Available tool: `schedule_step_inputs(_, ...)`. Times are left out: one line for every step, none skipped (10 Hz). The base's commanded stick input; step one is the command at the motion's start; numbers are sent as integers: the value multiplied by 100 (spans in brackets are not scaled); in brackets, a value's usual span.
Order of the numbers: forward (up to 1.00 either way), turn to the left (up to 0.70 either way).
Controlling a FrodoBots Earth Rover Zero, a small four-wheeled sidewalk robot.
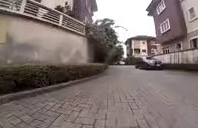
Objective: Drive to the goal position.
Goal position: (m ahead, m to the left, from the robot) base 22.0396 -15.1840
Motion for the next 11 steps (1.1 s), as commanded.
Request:
schedule_step_inputs(70,-35)
schedule_step_inputs(70,-35)
schedule_step_inputs(70,-35)
schedule_step_inputs(70,-30)
schedule_step_inputs(70,-3)
schedule_step_inputs(70,0)
schedule_step_inputs(70,0)
schedule_step_inputs(70,0)
schedule_step_inputs(70,0)
schedule_step_inputs(70,0)
schedule_step_inputs(70,0)
